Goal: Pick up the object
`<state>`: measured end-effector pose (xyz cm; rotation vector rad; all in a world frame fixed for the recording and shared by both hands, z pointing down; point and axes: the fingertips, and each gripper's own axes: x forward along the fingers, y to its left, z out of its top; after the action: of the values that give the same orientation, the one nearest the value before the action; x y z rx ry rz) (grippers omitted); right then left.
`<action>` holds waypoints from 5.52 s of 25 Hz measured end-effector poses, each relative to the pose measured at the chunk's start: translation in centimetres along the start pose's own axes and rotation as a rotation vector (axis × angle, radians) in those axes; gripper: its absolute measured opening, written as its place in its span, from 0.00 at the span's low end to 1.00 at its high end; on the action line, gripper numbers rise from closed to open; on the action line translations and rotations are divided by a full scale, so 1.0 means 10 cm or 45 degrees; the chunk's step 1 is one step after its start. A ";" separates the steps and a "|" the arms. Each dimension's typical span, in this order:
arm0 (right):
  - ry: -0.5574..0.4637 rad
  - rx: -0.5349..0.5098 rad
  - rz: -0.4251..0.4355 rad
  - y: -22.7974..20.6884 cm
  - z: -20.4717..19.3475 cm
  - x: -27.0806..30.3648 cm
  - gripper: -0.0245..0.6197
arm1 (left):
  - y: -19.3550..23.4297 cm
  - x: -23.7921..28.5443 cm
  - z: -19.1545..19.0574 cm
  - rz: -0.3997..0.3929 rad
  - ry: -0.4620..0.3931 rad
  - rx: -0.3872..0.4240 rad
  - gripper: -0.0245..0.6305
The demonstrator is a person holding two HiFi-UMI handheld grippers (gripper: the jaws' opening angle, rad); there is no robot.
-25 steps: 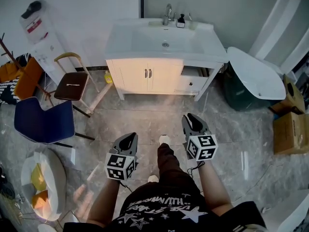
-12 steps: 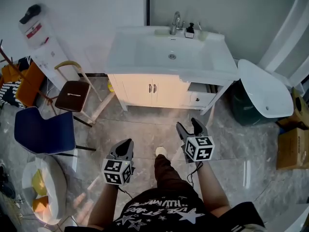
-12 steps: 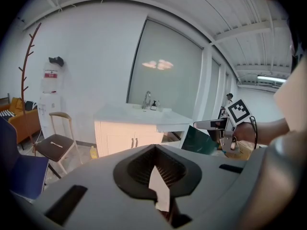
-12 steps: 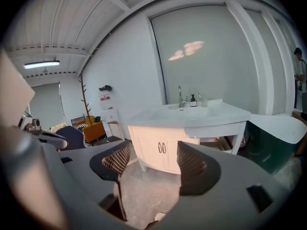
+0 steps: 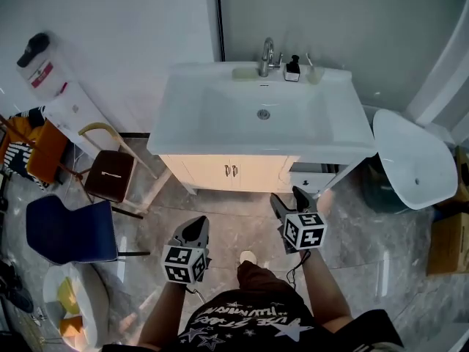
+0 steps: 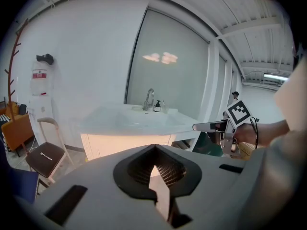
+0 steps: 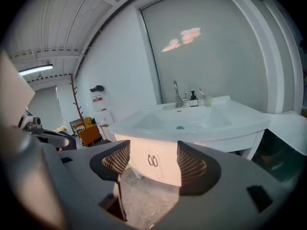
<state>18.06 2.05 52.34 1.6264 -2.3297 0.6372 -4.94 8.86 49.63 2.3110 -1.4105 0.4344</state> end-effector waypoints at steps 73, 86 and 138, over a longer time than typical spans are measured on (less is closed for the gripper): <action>0.349 -0.075 -0.233 -0.66 1.94 6.16 0.32 | 3.76 4.43 2.53 -0.097 0.045 -0.083 0.06; 0.435 -0.144 -0.357 -0.76 1.86 6.24 0.13 | 3.78 4.40 2.33 -0.105 0.102 -0.093 0.06; 0.007 -0.163 -0.170 -0.31 1.78 2.51 0.09 | 1.44 2.09 1.84 -0.060 -0.149 0.005 0.06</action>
<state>13.04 -28.13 48.04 1.7011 -2.1868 0.4544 -7.48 -22.08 45.59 2.4022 -1.4059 0.2926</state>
